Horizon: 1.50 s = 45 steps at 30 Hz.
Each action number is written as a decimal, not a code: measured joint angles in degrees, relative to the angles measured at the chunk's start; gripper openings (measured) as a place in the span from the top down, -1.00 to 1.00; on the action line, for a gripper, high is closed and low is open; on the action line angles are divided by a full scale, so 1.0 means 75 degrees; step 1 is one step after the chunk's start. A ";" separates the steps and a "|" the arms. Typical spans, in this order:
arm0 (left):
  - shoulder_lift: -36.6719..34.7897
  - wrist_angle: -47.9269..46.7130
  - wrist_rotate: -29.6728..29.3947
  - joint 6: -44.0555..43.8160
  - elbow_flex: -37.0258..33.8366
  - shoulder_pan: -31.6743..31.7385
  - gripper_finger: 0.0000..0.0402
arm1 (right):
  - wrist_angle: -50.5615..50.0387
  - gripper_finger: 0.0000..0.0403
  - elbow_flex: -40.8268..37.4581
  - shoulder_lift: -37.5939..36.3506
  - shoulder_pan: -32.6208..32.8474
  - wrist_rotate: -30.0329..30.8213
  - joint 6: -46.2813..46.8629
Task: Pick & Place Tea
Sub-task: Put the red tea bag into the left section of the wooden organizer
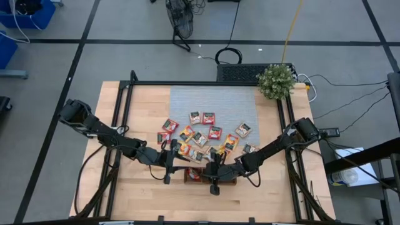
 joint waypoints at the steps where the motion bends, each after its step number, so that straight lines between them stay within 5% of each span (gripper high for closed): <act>1: 0.0000 0.0000 0.0000 0.0000 0.0000 -0.0003 0.38 | 0.0000 0.99 0.0000 0.0000 0.0010 0.0020 -0.0127; 19: 0.0000 -0.0001 0.0000 0.0012 0.0000 -0.0002 0.38 | -0.0425 1.00 0.0006 -0.0321 0.0027 0.0414 -0.1753; 45: 0.0000 -0.0015 0.0000 0.0015 0.0000 -0.0003 0.38 | -0.0405 0.90 0.0006 -0.0318 -0.0105 0.0617 -0.1893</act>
